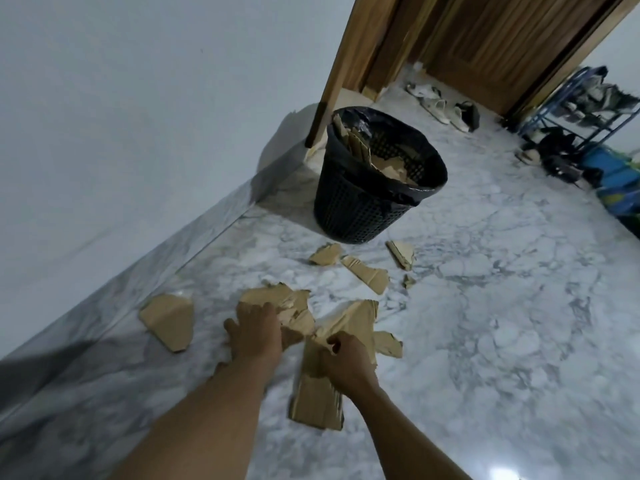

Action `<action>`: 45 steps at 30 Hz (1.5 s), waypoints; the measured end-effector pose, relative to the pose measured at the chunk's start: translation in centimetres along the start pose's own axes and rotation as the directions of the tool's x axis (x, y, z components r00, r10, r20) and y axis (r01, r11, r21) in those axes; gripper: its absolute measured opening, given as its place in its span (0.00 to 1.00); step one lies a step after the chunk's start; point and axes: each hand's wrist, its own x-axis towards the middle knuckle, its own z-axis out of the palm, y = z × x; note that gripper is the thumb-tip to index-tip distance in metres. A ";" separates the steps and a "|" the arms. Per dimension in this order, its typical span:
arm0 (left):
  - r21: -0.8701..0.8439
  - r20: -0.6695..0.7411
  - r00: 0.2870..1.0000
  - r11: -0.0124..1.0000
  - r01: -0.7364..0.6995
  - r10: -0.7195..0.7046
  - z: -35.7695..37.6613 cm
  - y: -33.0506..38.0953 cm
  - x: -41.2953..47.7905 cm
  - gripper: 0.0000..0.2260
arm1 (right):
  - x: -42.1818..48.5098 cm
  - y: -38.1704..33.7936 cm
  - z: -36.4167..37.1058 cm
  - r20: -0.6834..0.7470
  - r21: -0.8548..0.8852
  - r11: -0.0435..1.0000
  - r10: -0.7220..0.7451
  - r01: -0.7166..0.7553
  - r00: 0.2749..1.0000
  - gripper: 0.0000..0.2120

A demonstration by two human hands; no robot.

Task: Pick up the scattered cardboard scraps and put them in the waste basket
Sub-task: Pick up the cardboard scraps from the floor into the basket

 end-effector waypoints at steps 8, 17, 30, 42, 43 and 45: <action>-0.404 0.021 1.000 0.915 0.016 -0.008 -3.5 -3.7 -0.4 0.09 | 2.4 -3.5 -1.3 -0.077 0.272 0.961 -0.031 0.051 0.997 0.14; -0.738 0.186 0.974 0.635 0.228 -0.133 -6.9 -7.8 -1.9 0.11 | 1.4 -8.5 3.1 0.163 0.548 0.835 -0.166 0.051 0.973 0.09; -0.537 0.125 0.925 0.760 0.367 -0.359 -6.1 -12.0 -2.6 0.15 | 3.7 -11.1 4.6 0.090 0.417 0.867 -0.340 0.274 0.936 0.15; 0.033 0.099 0.985 0.990 0.137 -0.140 -8.2 -11.7 -1.0 0.20 | 3.5 -8.3 6.1 0.187 -0.285 0.898 -0.292 0.336 0.938 0.35; 0.095 0.153 0.973 0.983 0.158 -0.171 -8.1 -11.8 -0.5 0.22 | 3.2 -8.4 6.3 0.180 -0.308 0.890 -0.291 0.335 0.939 0.35; 0.158 0.192 0.962 0.974 0.164 -0.193 -8.3 -11.7 0.1 0.23 | 3.4 -8.6 6.6 0.203 -0.325 0.889 -0.269 0.324 0.942 0.33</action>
